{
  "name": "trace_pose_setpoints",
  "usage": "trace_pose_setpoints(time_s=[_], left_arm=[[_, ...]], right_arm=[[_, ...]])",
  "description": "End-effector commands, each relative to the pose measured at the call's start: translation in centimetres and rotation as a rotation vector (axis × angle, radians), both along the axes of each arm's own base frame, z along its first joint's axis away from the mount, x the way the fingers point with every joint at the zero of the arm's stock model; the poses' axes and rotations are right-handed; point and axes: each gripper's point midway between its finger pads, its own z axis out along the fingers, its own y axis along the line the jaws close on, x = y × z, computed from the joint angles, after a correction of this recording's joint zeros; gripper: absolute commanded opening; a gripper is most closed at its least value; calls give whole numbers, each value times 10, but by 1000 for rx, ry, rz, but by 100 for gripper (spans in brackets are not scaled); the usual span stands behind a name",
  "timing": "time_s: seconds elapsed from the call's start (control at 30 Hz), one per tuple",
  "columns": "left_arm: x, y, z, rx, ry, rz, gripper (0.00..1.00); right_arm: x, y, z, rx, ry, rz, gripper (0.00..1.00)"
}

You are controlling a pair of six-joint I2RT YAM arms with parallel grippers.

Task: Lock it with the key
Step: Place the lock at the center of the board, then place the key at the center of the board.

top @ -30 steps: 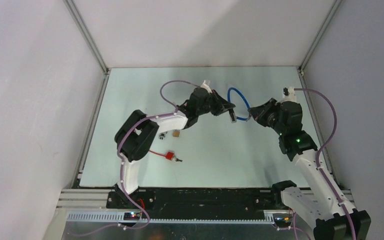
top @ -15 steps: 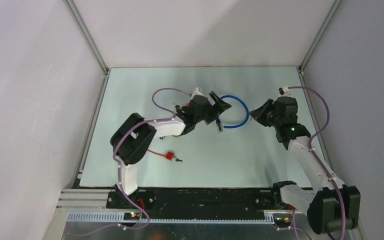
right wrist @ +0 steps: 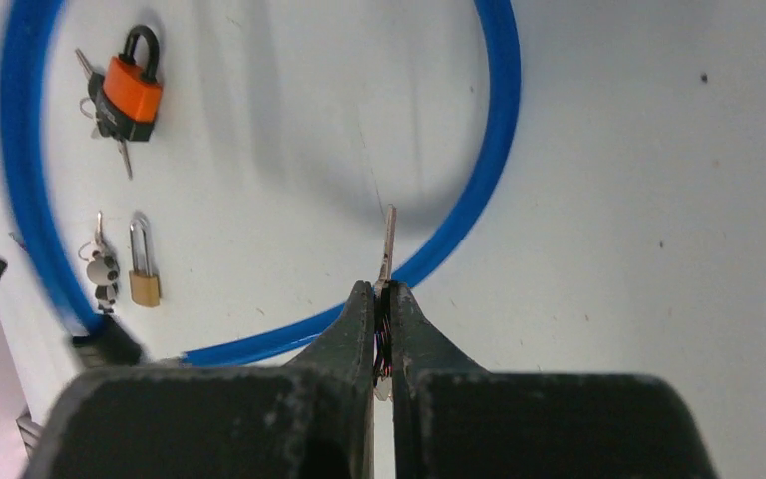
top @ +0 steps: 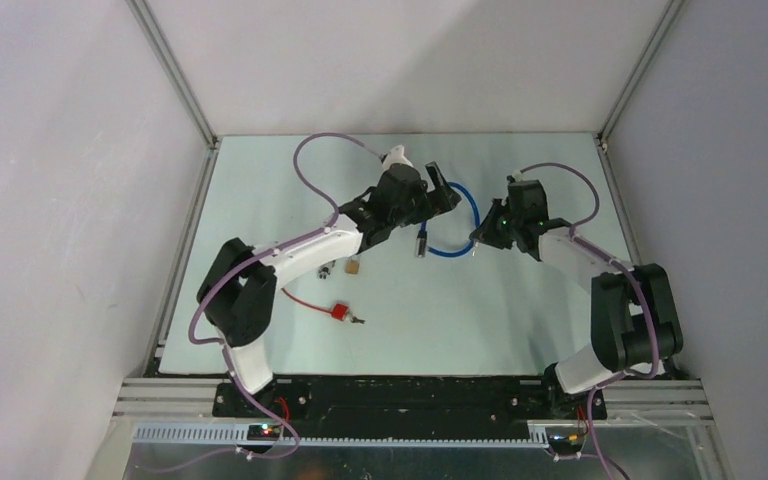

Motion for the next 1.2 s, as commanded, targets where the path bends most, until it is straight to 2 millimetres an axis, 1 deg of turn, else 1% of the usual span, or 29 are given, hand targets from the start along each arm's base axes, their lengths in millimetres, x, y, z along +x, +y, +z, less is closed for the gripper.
trace_pose_setpoints(time_s=[0.0,0.13,0.17,0.23,0.27,0.3,0.33,0.37,0.4,0.43,0.47,0.5,0.53,0.57,0.6,0.63,0.67,0.7,0.73,0.77,0.8,0.83,0.87,0.9,0.93,0.97,1.03,1.1,1.17], left_arm=[[-5,18,-12,196,10,8,100],[-3,39,-5,250,-24,66,100],[-4,43,-4,268,-34,71,100],[-4,55,4,300,-62,93,100],[-3,61,12,308,-84,113,100],[-4,68,12,337,-96,121,100],[-6,73,22,343,-120,124,100],[-7,81,21,366,-127,140,100],[-10,87,33,367,-152,146,100],[-14,97,39,374,-167,165,100],[-17,104,33,400,-168,167,100],[-20,113,44,397,-191,190,100],[-25,121,37,425,-188,188,100],[-28,130,47,419,-208,212,100],[-33,138,38,442,-201,217,100],[-37,150,47,437,-221,253,100],[-41,159,38,460,-213,266,100],[-45,172,47,455,-235,309,100],[-50,186,35,480,-223,351,100],[-56,195,43,448,-236,385,100],[-61,206,30,447,-216,426,100],[-67,213,36,417,-227,444,100],[-73,219,24,428,-213,447,100],[-78,224,27,408,-221,450,100],[-84,227,15,421,-207,428,100],[-89,230,18,404,-218,421,100],[-99,236,14,377,-218,409,100],[-109,243,14,342,-231,406,100],[-116,250,21,314,-258,406,100]], right_arm=[[34,11,24,32,-94,11,0],[40,23,10,56,-58,48,0],[42,25,3,51,-45,57,0],[46,34,1,44,-53,94,1],[48,37,0,37,-58,106,3],[49,43,-3,22,-65,136,5],[50,46,-8,8,-61,147,9],[52,52,-6,-11,-79,173,10],[52,54,-12,-34,-68,179,12],[55,59,-10,-57,-86,198,13],[54,61,-17,-77,-75,207,15],[56,66,-17,-95,-83,209,16],[54,69,-24,-112,-65,218,18],[59,68,-24,-133,-68,202,20],[57,69,-32,-149,-40,203,23],[62,68,-30,-166,-44,187,26],[60,66,-37,-180,-14,176,31],[64,64,-35,-193,-15,159,35],[64,64,-35,-198,-5,153,41],[63,62,-36,-205,3,149,44],[64,62,-31,-203,-6,144,50],[62,61,-28,-211,-6,141,52],[61,64,-19,-213,-26,150,55],[59,64,-8,-219,-49,153,57],[55,71,-2,-230,-67,180,59],[49,77,11,-235,-92,200,61],[39,87,28,-235,-128,249,62],[23,106,43,-223,-164,339,63],[-3,139,51,-213,-205,487,63]])
